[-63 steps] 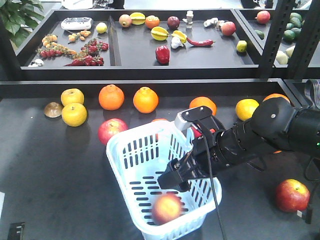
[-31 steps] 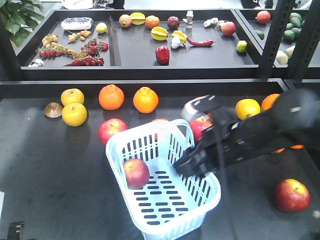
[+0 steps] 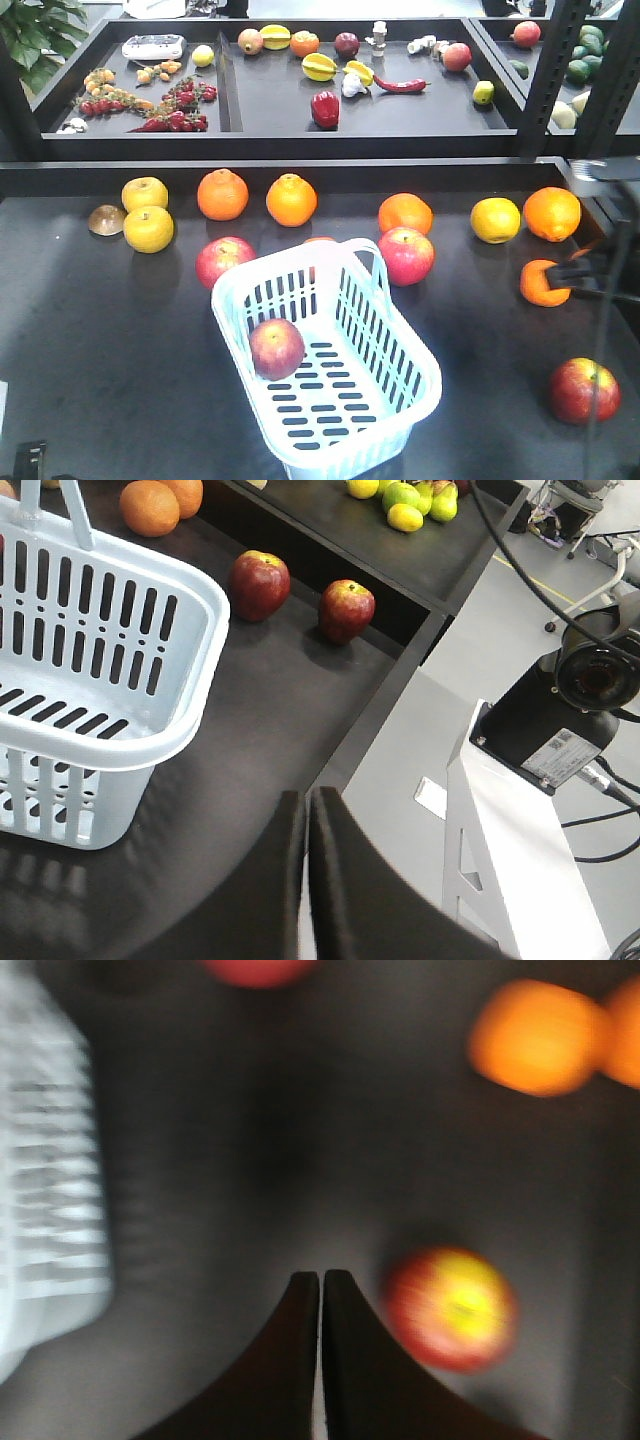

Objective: Pick three apples into basket with both arms
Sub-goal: 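Return the right gripper to a second red apple and grasp it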

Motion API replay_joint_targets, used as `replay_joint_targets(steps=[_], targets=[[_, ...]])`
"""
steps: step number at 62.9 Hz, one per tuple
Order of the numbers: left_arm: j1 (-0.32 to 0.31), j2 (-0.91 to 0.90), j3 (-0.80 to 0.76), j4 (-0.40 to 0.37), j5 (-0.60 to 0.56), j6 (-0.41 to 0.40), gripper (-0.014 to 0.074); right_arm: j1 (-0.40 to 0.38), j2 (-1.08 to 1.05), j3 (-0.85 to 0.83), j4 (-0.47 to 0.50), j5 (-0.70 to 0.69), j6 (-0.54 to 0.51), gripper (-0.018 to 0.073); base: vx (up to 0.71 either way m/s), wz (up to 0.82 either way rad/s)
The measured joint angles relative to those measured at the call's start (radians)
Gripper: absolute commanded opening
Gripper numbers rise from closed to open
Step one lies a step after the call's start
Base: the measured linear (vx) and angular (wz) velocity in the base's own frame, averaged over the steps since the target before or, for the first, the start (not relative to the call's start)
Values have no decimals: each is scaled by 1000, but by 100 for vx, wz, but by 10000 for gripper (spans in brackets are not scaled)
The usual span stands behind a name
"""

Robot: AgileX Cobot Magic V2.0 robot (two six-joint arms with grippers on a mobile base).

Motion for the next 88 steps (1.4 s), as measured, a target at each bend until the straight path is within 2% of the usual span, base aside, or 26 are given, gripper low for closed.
replay_joint_targets(steps=[7, 13, 18, 24, 27, 37, 47, 65, 88], targets=[[0, 0, 0, 0, 0, 0, -7, -68, 31, 0, -27, 3, 6, 151, 0, 0], [0, 0, 0, 0, 0, 0, -7, -102, 72, 0, -30, 13, 5, 322, 0, 0], [0, 0, 0, 0, 0, 0, -7, -114, 118, -7, -36, 21, 3, 506, 0, 0], [0, 0, 0, 0, 0, 0, -7, -117, 189, -38, -65, 40, 22, 670, 0, 0], [0, 0, 0, 0, 0, 0, -7, -118, 234, -71, -86, 66, 39, 724, 0, 0], [0, 0, 0, -1, 0, 0, -7, -118, 369, -188, -166, 190, 121, 720, 0, 0], [0, 0, 0, -1, 0, 0, -7, -118, 459, -251, -175, 281, 147, 689, 0, 0], [0, 0, 0, -3, 0, 0, -7, -118, 506, -261, -106, 265, 145, 624, 0, 0], [0, 0, 0, -3, 0, 0, -6, -118, 617, -261, -104, 217, 145, 599, 0, 0]])
